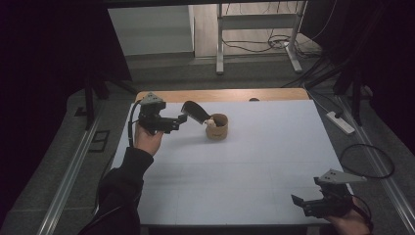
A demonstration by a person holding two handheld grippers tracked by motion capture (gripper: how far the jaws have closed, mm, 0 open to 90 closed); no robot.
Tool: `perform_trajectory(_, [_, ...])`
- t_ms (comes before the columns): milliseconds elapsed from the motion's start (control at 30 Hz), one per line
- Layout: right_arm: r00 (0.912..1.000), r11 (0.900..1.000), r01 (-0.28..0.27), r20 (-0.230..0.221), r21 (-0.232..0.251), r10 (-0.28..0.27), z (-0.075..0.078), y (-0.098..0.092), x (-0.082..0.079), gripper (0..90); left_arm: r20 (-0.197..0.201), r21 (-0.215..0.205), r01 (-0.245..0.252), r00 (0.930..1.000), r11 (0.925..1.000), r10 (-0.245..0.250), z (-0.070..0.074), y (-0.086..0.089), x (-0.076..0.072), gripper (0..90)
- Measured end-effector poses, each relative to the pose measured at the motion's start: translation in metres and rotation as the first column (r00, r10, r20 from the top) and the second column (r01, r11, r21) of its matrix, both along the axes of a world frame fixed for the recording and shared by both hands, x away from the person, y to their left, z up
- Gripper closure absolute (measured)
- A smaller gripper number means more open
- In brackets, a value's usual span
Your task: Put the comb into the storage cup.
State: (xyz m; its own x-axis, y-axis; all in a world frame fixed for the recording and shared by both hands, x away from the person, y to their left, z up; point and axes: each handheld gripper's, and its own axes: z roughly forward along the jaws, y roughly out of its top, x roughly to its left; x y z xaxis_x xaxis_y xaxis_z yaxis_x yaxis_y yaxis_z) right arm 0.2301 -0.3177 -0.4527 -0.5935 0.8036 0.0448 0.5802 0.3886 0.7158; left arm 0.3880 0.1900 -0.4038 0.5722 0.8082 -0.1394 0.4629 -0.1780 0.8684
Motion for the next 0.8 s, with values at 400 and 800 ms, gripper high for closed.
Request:
perform_trajectory(400, [1.0000, 1.000, -0.003, 0.001, -0.001, 0.003, 0.000, 0.000, 0.000, 0.0, 0.042, -0.016, 0.029, 0.9987, 0.9994, -0.028, -0.002, 0.008, -0.009, 0.0])
perform_trajectory(800, [1.0000, 1.000, -0.005, 0.004, -0.002, 0.005, 0.000, 0.000, 0.000, 0.0, 0.044, -0.023, 0.047, 0.9979, 0.9986, -0.046, -0.009, 0.009, -0.018, 0.0])
